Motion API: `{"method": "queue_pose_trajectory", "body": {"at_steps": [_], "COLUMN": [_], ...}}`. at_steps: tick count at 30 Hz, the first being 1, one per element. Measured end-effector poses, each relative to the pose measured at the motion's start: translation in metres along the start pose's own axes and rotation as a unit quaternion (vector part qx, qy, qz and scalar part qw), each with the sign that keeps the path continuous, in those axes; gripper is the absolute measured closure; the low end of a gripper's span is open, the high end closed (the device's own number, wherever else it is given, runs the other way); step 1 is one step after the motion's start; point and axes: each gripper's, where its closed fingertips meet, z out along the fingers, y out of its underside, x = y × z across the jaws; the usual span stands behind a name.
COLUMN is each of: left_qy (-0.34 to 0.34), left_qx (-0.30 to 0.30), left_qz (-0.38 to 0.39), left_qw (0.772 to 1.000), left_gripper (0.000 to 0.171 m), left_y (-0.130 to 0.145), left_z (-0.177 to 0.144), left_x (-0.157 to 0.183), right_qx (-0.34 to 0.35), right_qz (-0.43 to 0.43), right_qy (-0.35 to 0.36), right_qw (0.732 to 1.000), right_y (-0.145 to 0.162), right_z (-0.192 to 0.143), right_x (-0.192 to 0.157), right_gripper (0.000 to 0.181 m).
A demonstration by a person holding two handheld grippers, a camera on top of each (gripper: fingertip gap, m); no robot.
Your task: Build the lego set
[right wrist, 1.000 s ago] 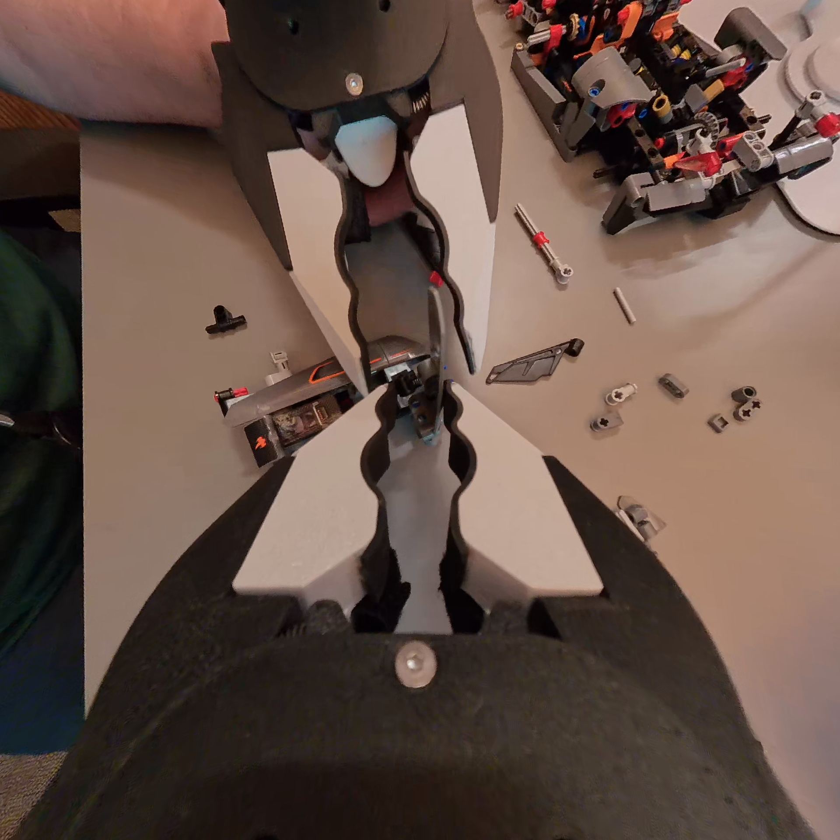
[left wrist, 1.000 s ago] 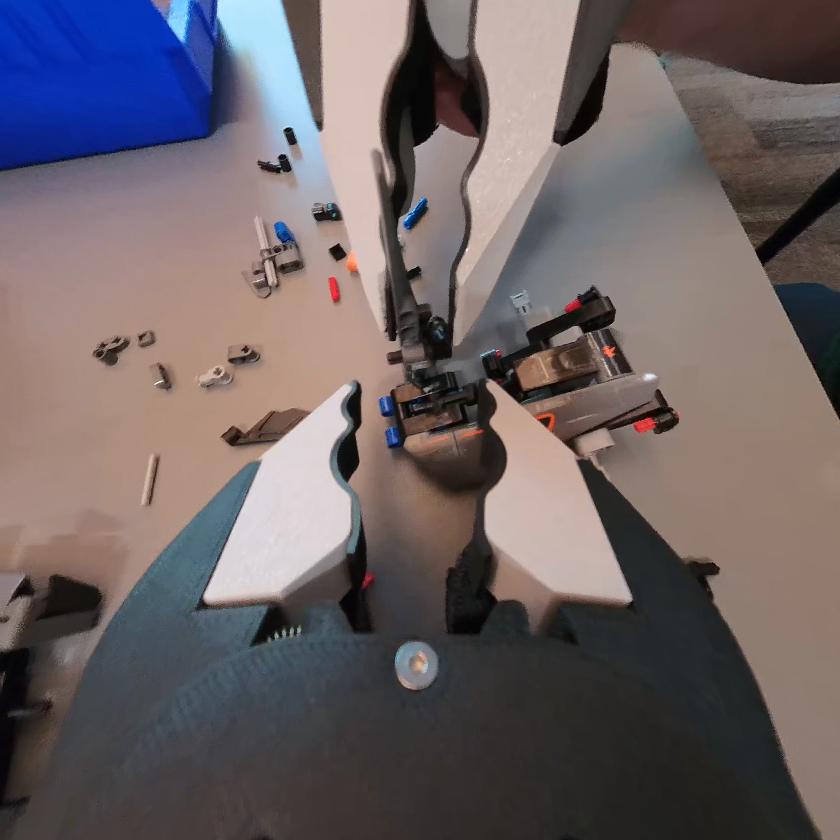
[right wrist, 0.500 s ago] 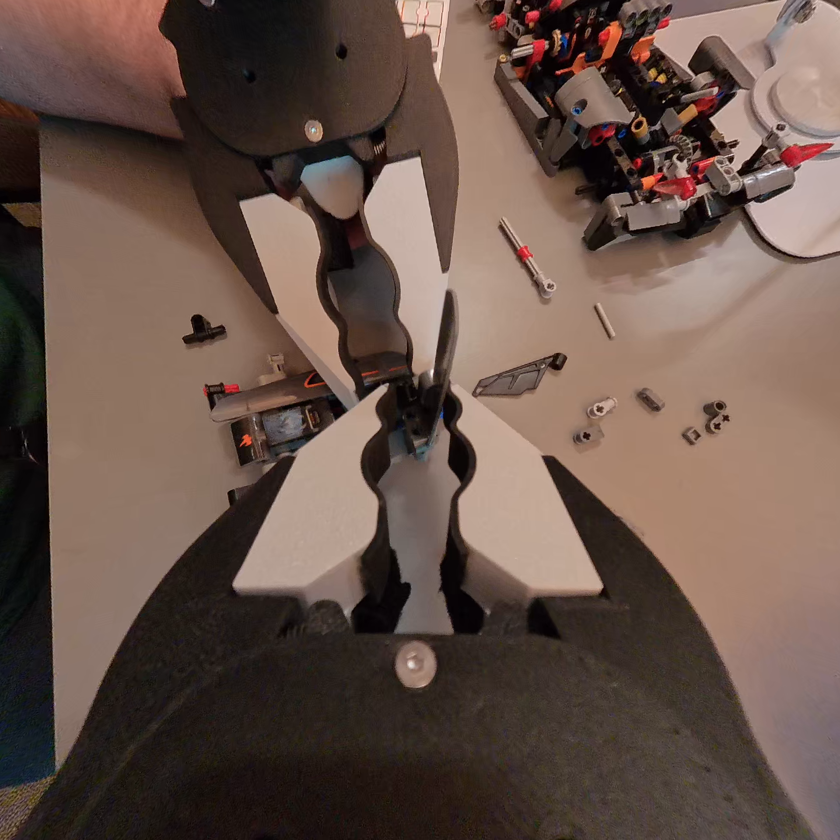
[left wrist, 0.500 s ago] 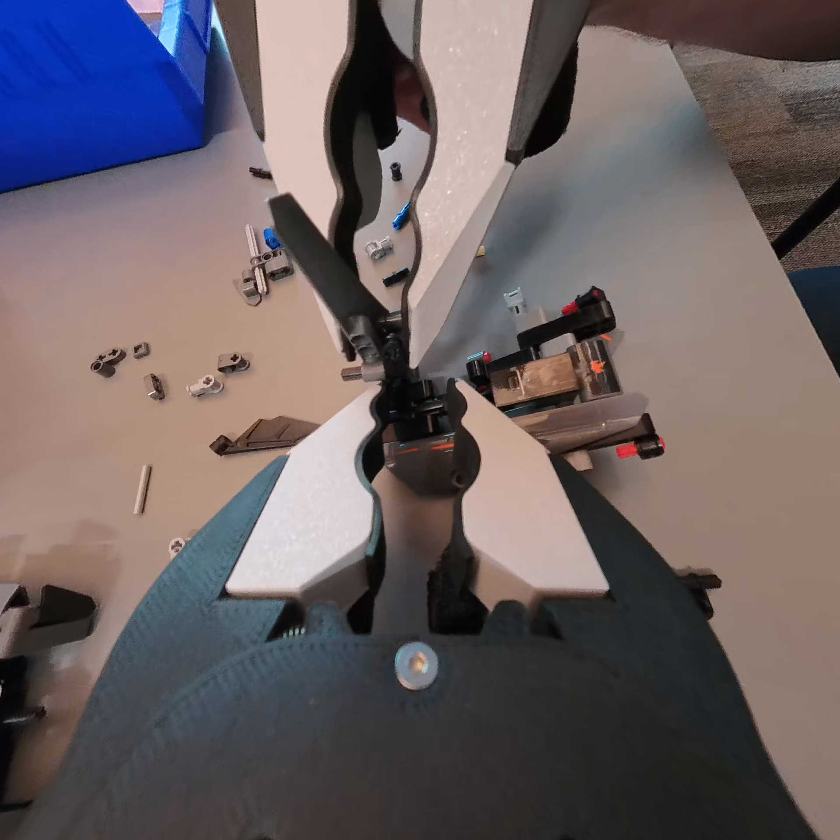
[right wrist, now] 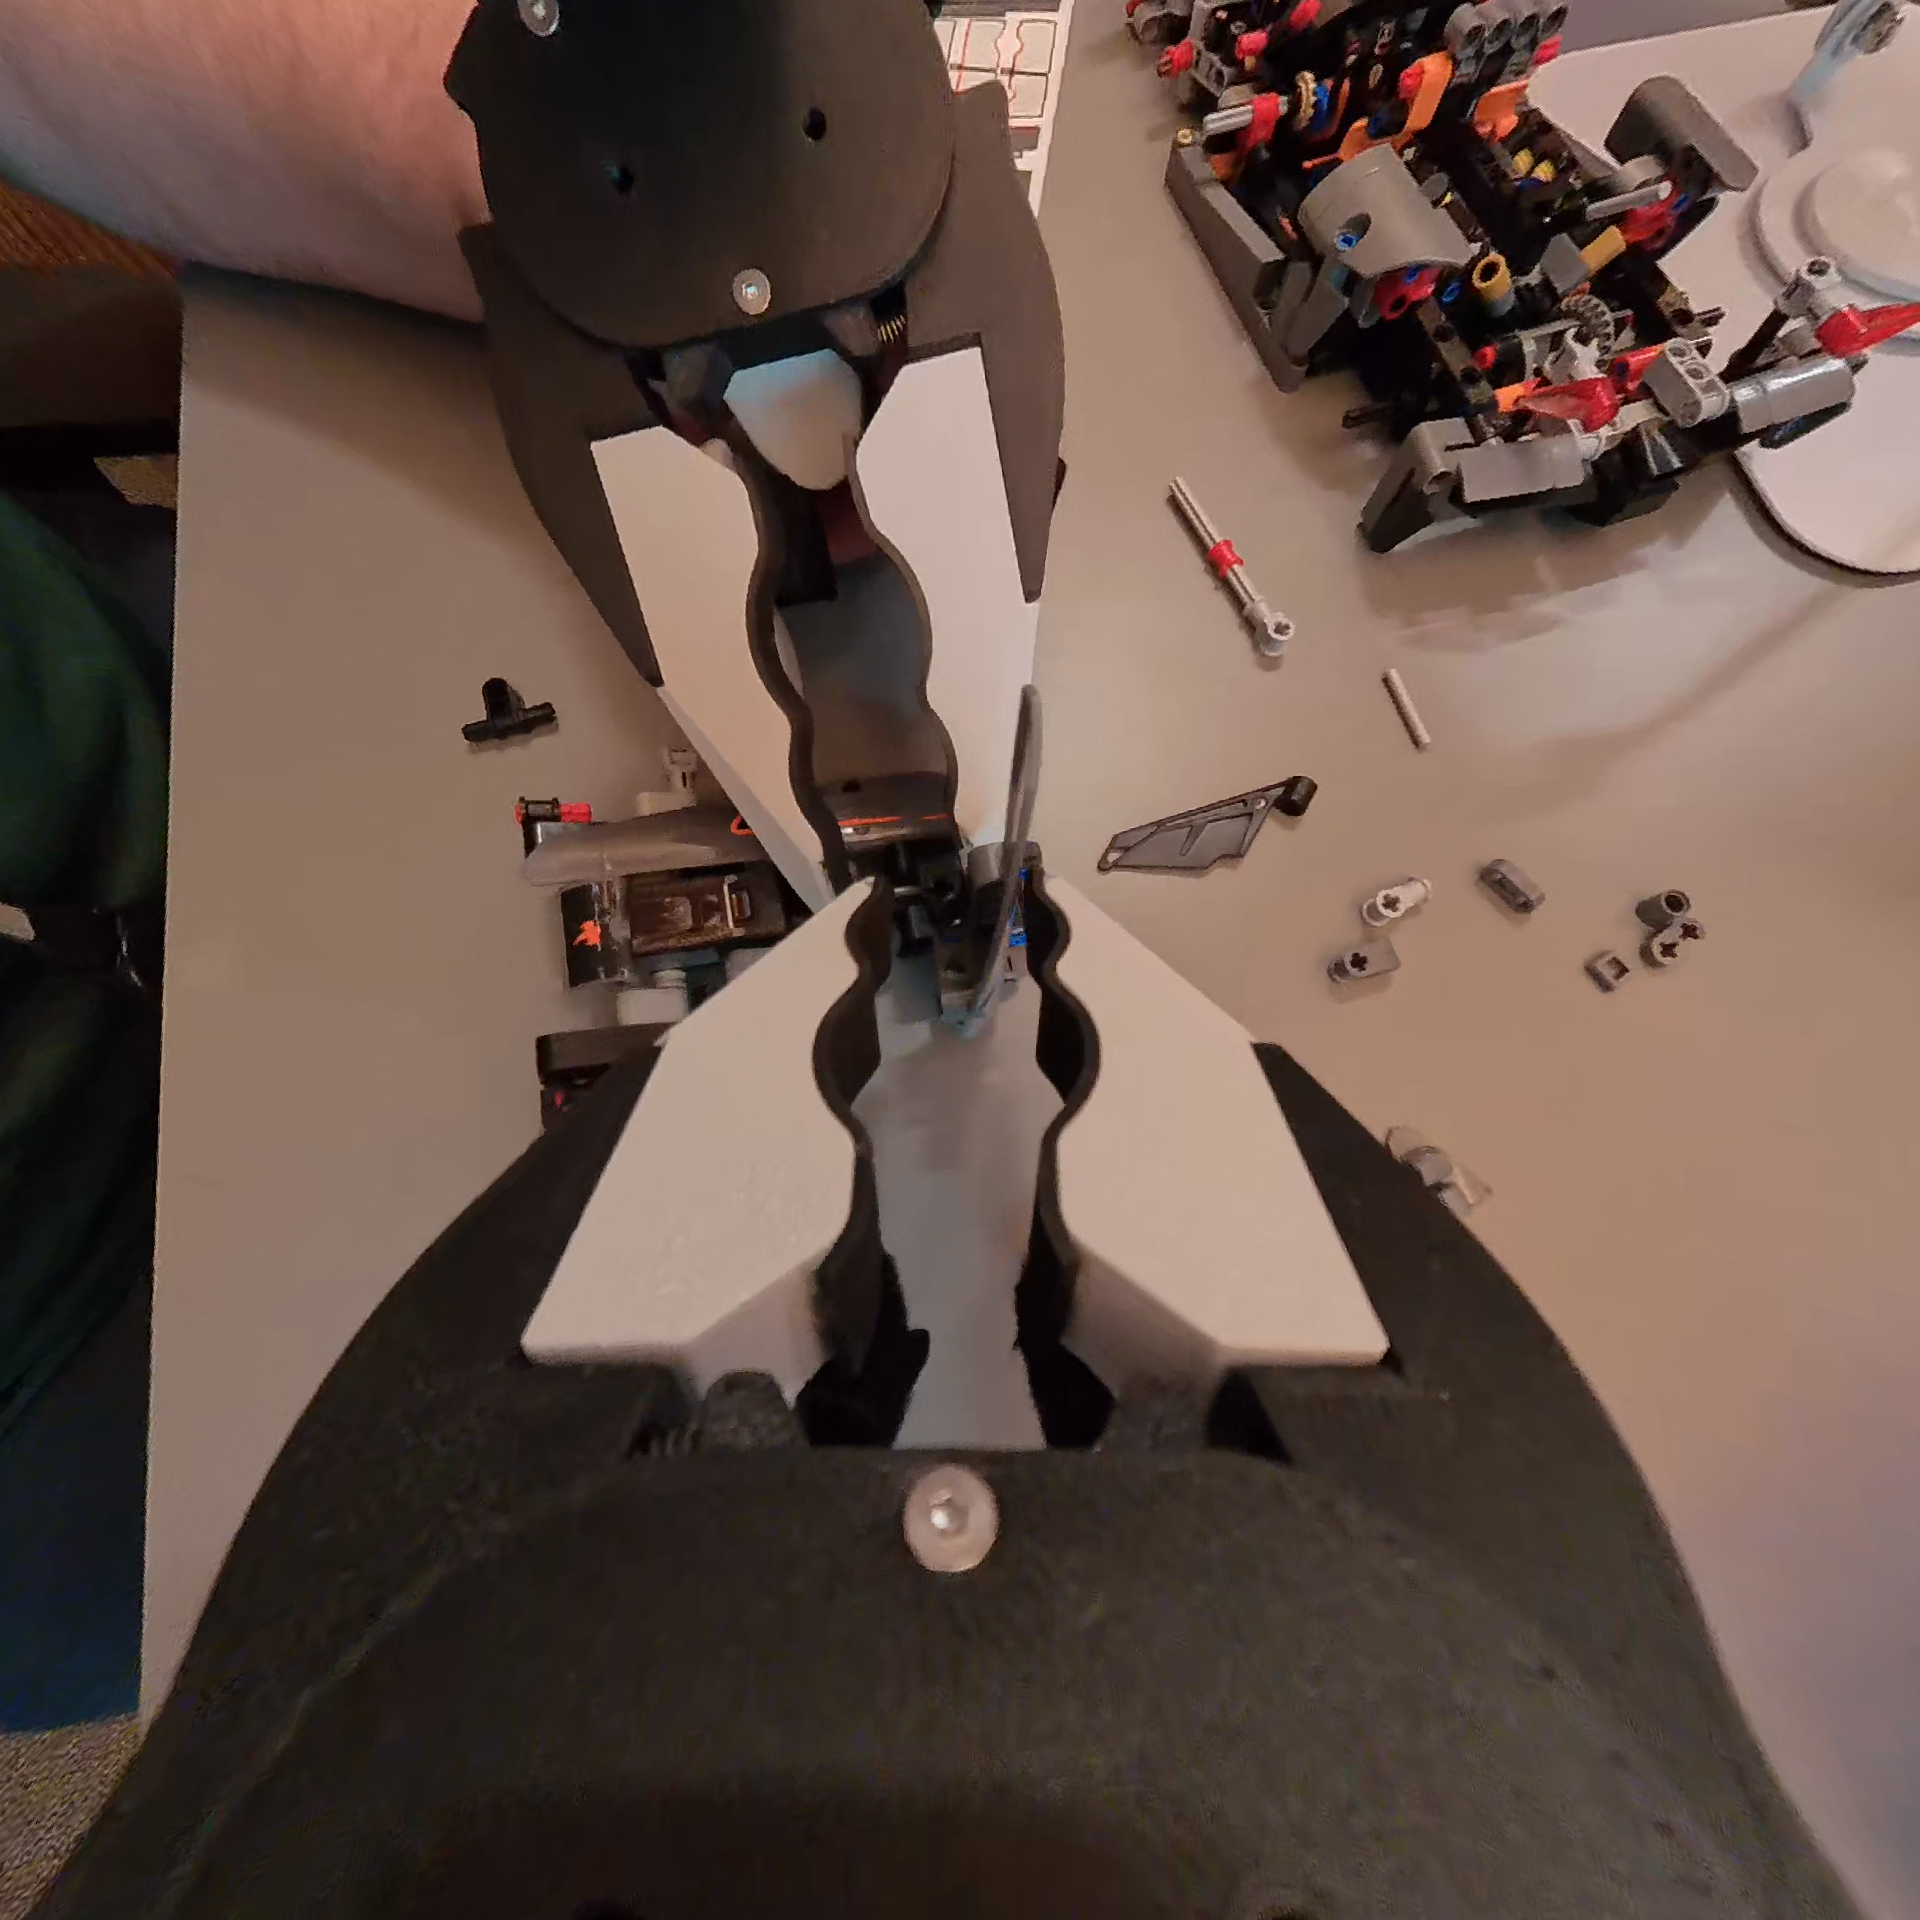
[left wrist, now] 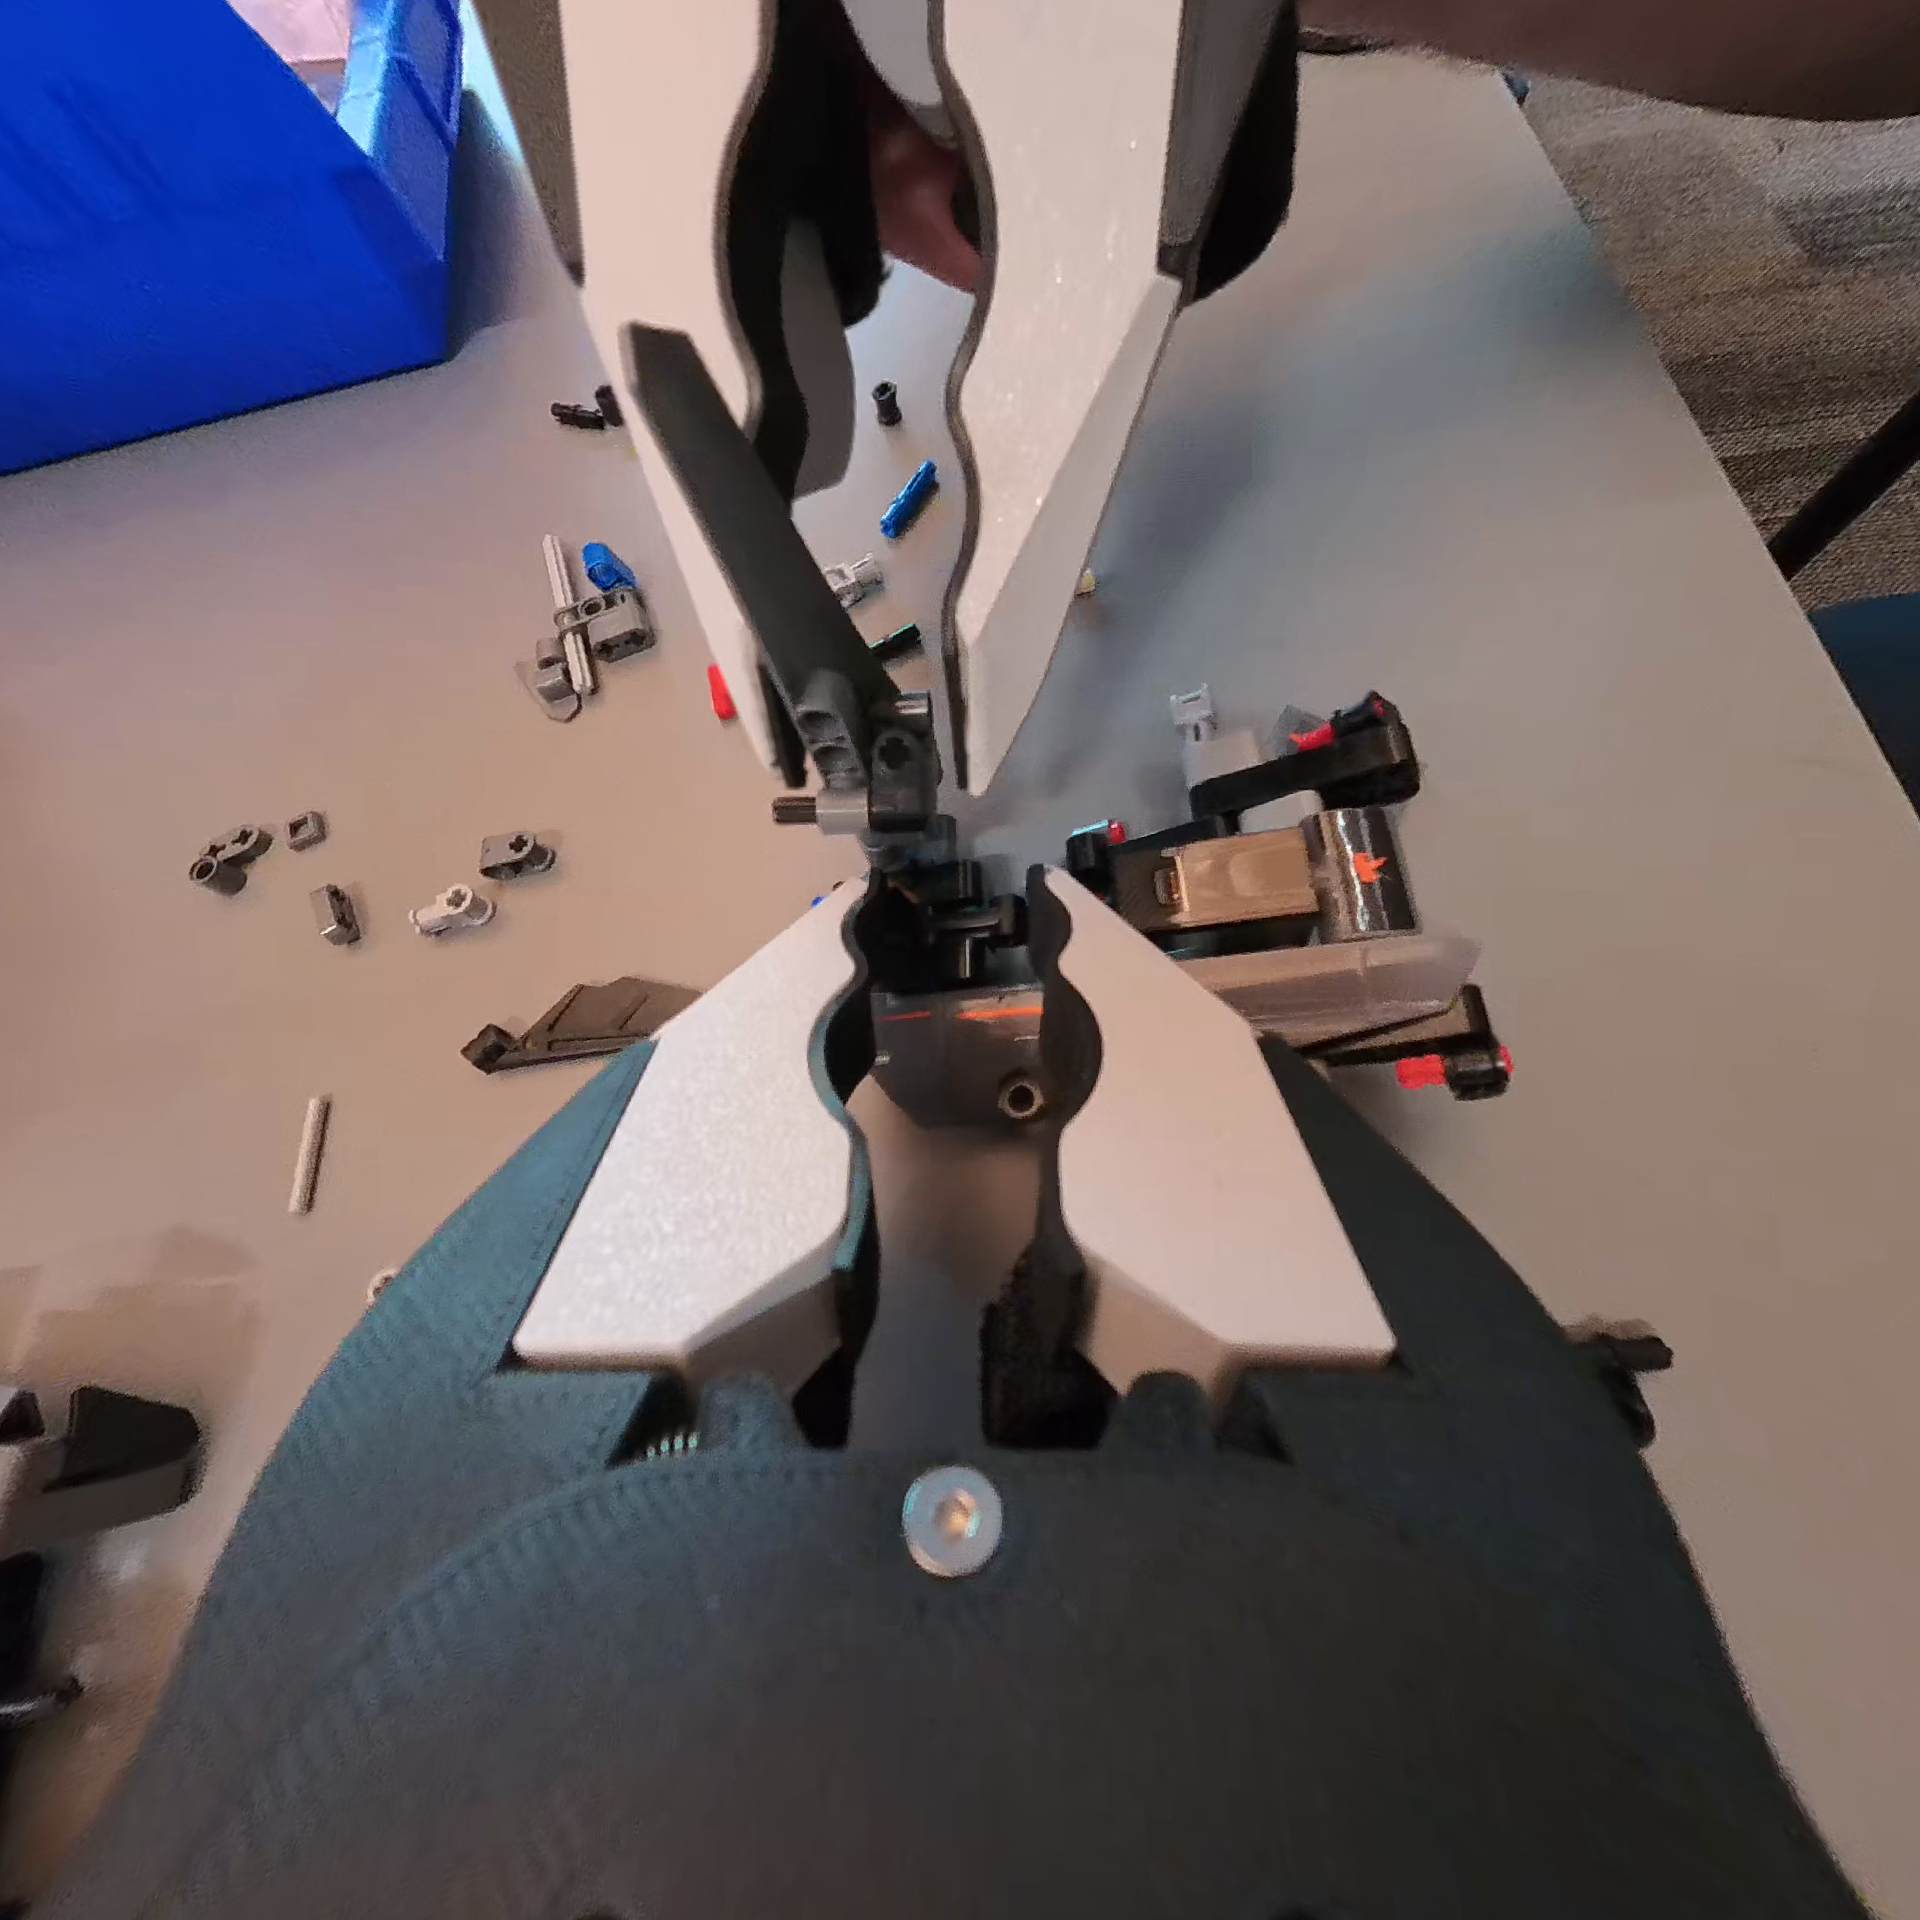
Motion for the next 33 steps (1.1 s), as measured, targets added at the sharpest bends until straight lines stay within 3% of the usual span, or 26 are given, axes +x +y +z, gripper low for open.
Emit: {"method": "queue_pose_trajectory", "body": {"at_steps": [12, 22, 33], "left_qy": [-0.001, -0.009, -0.032], "left_qx": [0.001, 0.008, 0.029], "left_qz": [-0.003, -0.006, 0.013], "left_qw": [1.000, 1.000, 0.999], "left_gripper": [0.148, 0.149, 0.168], "left_y": [-0.001, -0.003, -0.014], "left_z": [0.002, 0.001, -0.010], "left_x": [-0.001, -0.004, -0.006], "right_qx": [0.010, 0.017, 0.024], "right_qz": [-0.011, -0.004, 0.006], "right_qy": [0.016, 0.014, 0.002], "right_qw": [1.000, 1.000, 1.000], "right_y": [0.003, 0.002, 0.004], "right_z": [-0.004, 0.000, 0.003], "right_x": [0.008, 0.006, 0.005], "right_gripper": [0.170, 0.169, 0.169]}}
